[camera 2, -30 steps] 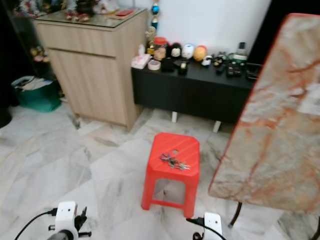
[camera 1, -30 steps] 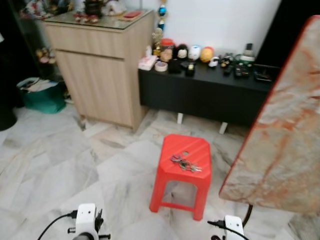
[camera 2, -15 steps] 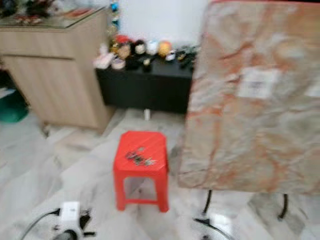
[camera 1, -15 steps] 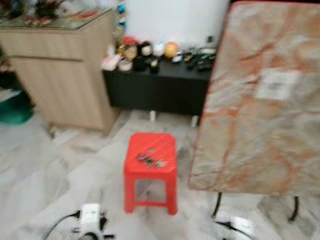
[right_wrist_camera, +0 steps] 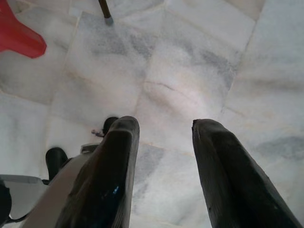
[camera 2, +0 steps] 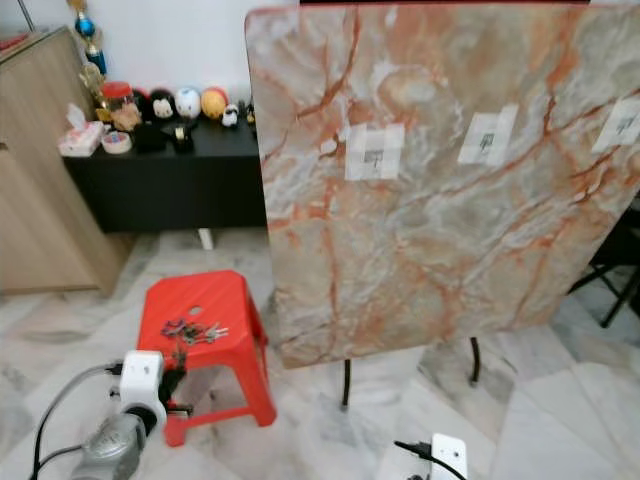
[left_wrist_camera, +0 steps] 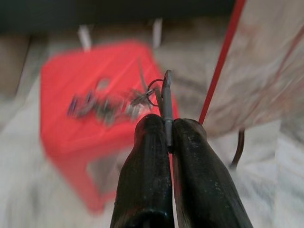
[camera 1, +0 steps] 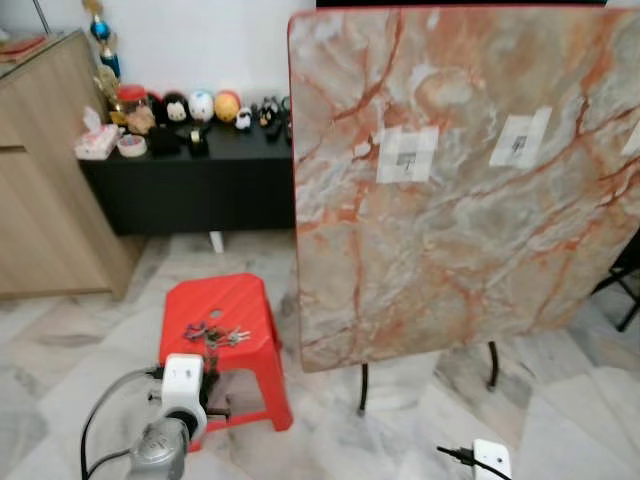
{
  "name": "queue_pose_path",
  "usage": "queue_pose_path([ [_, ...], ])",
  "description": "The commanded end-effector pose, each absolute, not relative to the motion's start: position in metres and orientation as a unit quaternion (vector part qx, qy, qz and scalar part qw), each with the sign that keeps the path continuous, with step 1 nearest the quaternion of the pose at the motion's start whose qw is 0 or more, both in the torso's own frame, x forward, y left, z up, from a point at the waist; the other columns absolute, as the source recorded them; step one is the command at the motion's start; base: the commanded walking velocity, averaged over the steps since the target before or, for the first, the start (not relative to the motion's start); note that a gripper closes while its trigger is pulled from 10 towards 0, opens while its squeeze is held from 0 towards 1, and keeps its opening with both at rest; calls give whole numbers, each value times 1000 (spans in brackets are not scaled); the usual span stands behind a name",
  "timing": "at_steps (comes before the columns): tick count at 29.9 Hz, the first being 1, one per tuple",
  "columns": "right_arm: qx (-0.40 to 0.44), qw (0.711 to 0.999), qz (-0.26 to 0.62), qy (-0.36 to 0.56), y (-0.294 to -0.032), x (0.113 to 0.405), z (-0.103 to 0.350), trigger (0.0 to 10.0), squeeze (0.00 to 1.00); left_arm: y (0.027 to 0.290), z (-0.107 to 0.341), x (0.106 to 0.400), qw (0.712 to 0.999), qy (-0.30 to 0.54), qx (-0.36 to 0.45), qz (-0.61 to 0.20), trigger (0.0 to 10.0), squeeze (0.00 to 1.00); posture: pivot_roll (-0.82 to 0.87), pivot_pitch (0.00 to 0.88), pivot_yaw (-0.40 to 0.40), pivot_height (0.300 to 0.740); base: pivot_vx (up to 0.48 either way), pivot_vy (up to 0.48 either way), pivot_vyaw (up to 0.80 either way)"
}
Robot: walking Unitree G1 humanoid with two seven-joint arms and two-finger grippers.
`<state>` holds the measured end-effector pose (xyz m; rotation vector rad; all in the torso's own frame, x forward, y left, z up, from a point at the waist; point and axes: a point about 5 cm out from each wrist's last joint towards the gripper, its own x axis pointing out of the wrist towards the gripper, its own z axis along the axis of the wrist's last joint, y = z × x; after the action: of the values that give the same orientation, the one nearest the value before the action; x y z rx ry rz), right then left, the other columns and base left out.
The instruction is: Hang keys on a hook
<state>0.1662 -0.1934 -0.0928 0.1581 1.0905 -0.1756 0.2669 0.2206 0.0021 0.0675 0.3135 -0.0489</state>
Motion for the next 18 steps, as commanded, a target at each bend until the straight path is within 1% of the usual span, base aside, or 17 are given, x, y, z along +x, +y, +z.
queue_pose_path([
  [1, 75, 850, -84, 515, -194, 168, -92, 10000, 0, 213, 13, 276, 990, 125, 41, -50, 10000, 0, 64, 0, -51, 740, 0, 0, -669],
  [2, 75, 850, -84, 515, -193, 168, -92, 10000, 0, 210, 23, 282, 992, 103, 43, -57, 10000, 0, 64, 0, -51, 740, 0, 0, -669],
  [3, 75, 850, -84, 515, -193, 168, -92, 10000, 0, 210, 23, 282, 992, 103, 43, -57, 10000, 0, 64, 0, -51, 740, 0, 0, -669],
  [8, 73, 849, -81, 516, -193, 168, -92, 10000, 0, 196, 55, 296, 994, 28, 49, -98, 10000, 0, 63, 0, -49, 740, 0, 0, -670],
  [13, 72, 850, -78, 515, -192, 168, -92, 10000, 0, 191, 67, 297, 992, 5, 49, -113, 10000, 0, 59, 0, -43, 740, 0, 0, -663],
  [18, 72, 854, -78, 510, -192, 169, -92, 10000, 0, 185, 78, 298, 990, -14, 50, -130, 10000, 0, 63, 0, -42, 740, 0, 0, 0],
])
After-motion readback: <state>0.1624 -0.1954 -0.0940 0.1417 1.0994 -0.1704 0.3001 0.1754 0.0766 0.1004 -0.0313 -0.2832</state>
